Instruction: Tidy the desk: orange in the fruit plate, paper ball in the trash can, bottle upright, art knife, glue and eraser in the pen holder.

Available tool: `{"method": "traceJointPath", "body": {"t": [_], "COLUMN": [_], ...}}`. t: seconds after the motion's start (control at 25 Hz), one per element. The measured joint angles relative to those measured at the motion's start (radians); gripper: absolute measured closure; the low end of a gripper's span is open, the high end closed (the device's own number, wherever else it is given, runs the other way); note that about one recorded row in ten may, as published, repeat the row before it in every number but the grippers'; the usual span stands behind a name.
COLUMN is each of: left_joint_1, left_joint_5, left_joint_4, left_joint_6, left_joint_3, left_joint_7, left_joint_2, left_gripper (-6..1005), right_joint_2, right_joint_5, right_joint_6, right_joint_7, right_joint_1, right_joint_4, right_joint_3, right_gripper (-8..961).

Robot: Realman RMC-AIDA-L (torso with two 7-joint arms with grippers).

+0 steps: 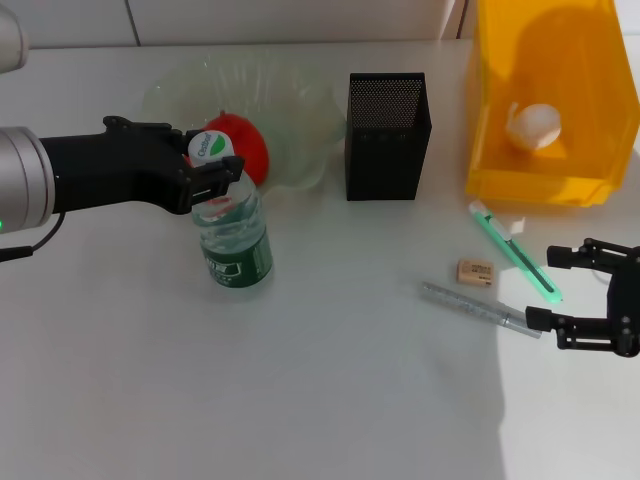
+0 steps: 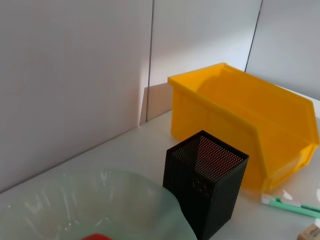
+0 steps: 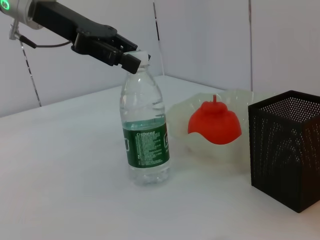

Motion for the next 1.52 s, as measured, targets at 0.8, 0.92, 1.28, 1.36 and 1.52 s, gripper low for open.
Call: {"method": "traceJointPath", "body": {"t": [0.8,0.92,1.28,1.36,1.52], "left_joint_1": [0.011,0.036,0.187,0.206,0.124], "left_joint_5": [-0.039,-0.095,-0.491,-0.529,-0.752], "left_joint_4": [0.093,0.163,0.055,-0.123,-0.538], "left_joint_6": [-0.010,0.001,0.045,0.041,0.037], "left_joint_3": [-0.038,-0.058,0.108,0.222,0.334], "left_joint_7": [0.100,0.142,0.687,0.914,1.284], "left_joint_2": [0.000,0.001,-0.001,-0.004,-0.005], "left_gripper": [274,239,180,180,181], "right_joint_2": [-0.001,-0.001,0.001,0.000,-0.003], "right_joint_5": [-0.002,-0.001,0.005,-0.021,-0.220], "right_joint_6": [0.001,0.000,-0.008,-0.019,-0.091], "right_joint_7": [0.050,0.081,0.375,0.494,0.827], "right_joint_1": [0.001,0.000,0.004,0.008,0.070], "right_joint_4": [-0.021,-0.052,-0.261,-0.364,-0.632], "right_joint_3": [0.003,0.006,-0.001,-0.019,-0.099], "right_gripper": [120,120,121,121,121]}}
